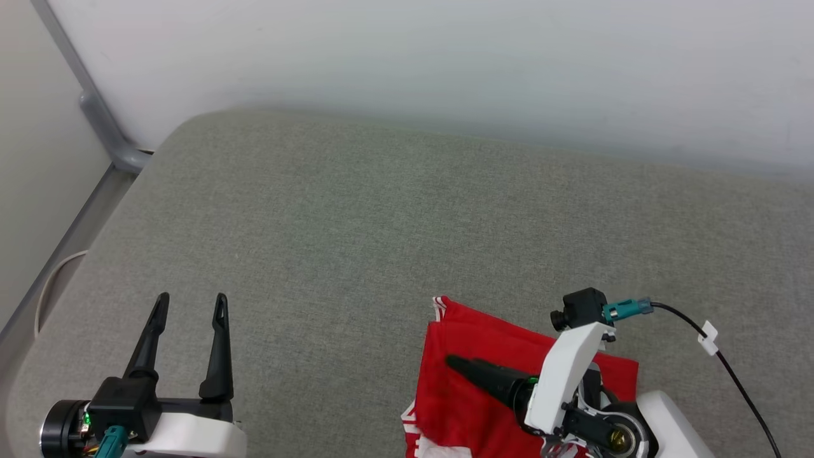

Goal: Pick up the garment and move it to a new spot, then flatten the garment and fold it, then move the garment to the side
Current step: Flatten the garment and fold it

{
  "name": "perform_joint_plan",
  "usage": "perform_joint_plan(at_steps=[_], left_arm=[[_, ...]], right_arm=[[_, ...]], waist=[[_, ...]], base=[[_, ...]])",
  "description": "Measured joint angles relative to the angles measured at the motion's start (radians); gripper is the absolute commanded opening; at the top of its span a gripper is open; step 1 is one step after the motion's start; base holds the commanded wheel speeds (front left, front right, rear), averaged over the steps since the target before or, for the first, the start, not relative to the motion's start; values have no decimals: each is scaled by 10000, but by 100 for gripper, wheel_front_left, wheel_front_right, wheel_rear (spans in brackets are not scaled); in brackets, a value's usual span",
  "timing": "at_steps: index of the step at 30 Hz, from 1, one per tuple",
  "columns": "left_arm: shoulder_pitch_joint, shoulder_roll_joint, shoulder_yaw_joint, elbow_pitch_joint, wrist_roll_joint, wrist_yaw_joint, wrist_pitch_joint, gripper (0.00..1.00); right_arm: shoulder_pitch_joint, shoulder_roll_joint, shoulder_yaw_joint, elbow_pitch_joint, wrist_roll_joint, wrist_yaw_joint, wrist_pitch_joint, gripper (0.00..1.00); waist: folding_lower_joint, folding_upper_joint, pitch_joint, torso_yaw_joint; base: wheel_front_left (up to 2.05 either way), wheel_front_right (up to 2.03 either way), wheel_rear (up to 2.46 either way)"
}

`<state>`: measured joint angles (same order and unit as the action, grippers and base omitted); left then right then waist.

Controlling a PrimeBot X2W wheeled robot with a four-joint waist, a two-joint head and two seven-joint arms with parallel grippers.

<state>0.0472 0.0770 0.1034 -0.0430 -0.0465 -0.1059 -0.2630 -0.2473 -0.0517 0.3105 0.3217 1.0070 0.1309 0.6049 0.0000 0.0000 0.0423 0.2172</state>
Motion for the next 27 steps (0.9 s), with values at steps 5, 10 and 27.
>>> perform_joint_plan(at_steps=[5,10,27], left_arm=[[-1,17,17,-21,21,-61,0,100],[-31,8,-146,-178,67,-88,0,100],[-362,-205,-851,-500,-167,-69,0,100]], right_arm=[[-112,-6,-35,-499,-261,0,2,100],[-569,-928,-77,-1707,-1668,0,-579,100],[-57,-4773,-988,-2957,-5181,2,-6100,100]], waist=[[0,-1,-113,-243],[0,0,-181,-628],[0,0,-65,-2159]], base=[[0,0,0],[0,0,0],[0,0,0]])
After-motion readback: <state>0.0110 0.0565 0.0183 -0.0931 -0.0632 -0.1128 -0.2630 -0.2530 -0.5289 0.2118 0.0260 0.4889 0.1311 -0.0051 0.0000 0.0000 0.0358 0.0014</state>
